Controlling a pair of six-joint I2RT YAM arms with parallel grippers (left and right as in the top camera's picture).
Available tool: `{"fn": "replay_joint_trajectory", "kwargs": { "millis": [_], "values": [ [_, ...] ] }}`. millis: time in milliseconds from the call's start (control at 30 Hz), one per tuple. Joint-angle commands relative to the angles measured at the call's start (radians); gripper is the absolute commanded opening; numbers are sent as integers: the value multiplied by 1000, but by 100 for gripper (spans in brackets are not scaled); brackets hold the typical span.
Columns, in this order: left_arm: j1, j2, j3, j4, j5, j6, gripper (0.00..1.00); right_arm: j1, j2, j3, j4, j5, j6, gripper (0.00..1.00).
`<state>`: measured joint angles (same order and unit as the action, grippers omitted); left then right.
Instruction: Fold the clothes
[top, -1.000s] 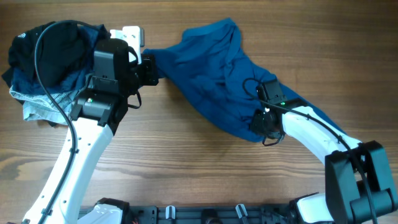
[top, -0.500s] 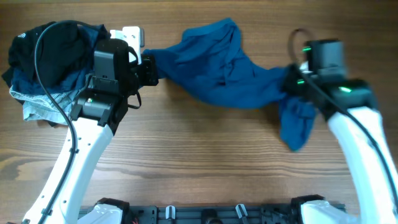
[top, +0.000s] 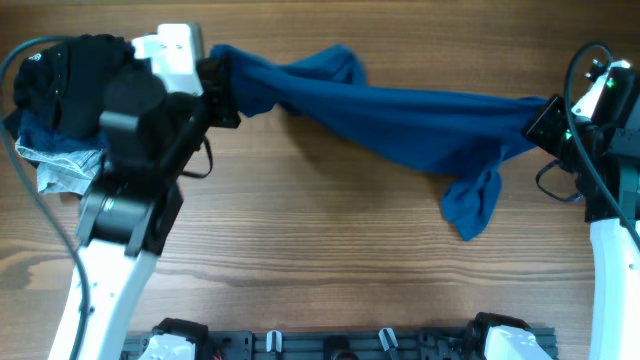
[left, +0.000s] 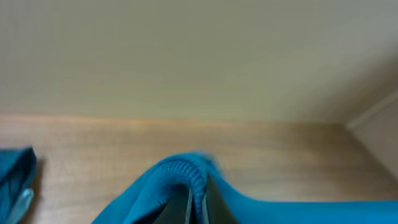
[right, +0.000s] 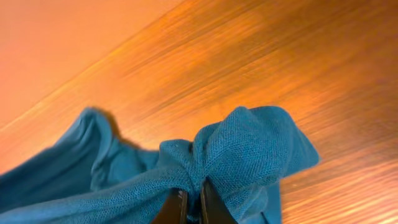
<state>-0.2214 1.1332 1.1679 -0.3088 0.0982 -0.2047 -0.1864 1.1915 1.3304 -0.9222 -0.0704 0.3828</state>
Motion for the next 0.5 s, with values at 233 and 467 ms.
{"fn": "replay_joint_trajectory", "kwargs": {
  "millis": [233,467],
  "values": [
    [9,-201,35,56,-18,-17,4,-9,-18,18,55,-186,-123,4],
    [8,-226,35,19,-79,-16,4,-9,-18,18,60,-194,-159,4]
  ]
}}
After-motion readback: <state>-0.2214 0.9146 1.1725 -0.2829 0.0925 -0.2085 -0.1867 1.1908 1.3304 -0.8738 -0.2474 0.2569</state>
